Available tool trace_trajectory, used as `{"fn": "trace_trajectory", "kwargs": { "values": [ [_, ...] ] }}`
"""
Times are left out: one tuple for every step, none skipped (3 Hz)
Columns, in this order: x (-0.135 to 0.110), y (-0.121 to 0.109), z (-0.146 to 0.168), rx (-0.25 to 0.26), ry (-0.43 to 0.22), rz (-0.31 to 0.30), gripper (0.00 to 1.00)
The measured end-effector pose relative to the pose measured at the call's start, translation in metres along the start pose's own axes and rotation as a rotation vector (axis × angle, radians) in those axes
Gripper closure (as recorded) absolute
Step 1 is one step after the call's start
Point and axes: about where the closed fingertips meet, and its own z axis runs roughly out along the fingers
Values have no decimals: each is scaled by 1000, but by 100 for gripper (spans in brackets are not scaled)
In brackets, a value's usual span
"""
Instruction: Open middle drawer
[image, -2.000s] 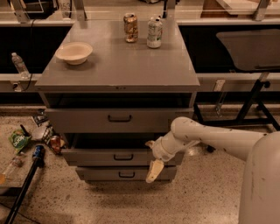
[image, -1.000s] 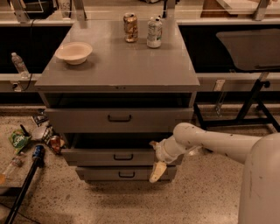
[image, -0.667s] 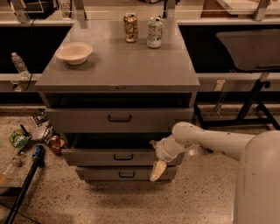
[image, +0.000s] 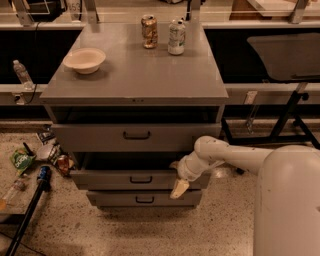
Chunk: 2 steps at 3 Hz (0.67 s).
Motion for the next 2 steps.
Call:
{"fn": "trace_trajectory", "kwargs": {
  "values": [
    [4,-1,3,-8,9,7,48],
    [7,16,-4,-47,35,46,79]
  ]
}}
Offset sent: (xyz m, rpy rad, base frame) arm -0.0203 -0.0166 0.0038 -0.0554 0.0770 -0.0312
